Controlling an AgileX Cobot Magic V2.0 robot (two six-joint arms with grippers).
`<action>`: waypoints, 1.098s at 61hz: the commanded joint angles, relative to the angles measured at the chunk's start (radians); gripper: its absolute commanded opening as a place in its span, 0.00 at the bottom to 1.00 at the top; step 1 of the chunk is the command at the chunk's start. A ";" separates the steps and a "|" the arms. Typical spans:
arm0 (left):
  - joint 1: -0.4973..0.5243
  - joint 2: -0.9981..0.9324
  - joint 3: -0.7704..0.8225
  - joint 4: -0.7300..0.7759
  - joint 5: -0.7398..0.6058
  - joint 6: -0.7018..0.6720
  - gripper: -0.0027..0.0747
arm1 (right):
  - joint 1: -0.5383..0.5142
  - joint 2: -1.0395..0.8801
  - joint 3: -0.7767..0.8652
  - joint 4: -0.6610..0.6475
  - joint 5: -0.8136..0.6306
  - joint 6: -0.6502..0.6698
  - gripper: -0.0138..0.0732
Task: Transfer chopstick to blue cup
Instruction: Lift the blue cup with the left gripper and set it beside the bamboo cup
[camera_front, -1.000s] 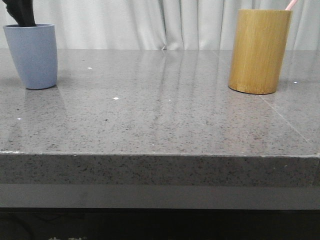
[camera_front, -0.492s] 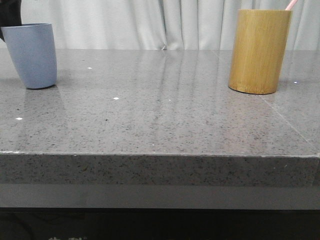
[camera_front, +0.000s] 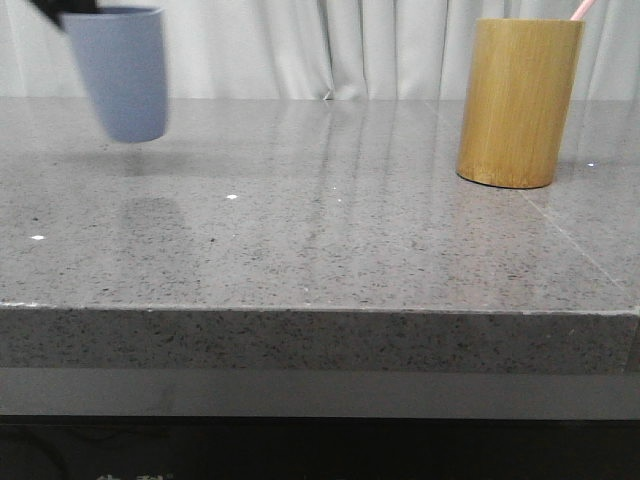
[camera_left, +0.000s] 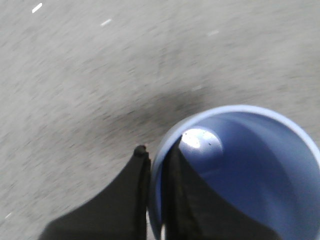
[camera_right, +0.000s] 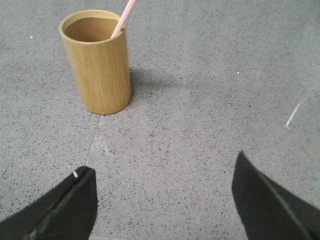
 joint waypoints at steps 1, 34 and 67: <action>-0.072 -0.023 -0.091 -0.012 -0.032 0.000 0.01 | -0.003 0.011 -0.031 -0.005 -0.068 -0.005 0.81; -0.296 0.211 -0.354 -0.010 0.040 0.000 0.01 | -0.003 0.011 -0.031 -0.005 -0.061 -0.005 0.81; -0.296 0.218 -0.354 -0.060 0.028 0.000 0.35 | -0.003 0.011 -0.031 -0.005 -0.065 0.000 0.81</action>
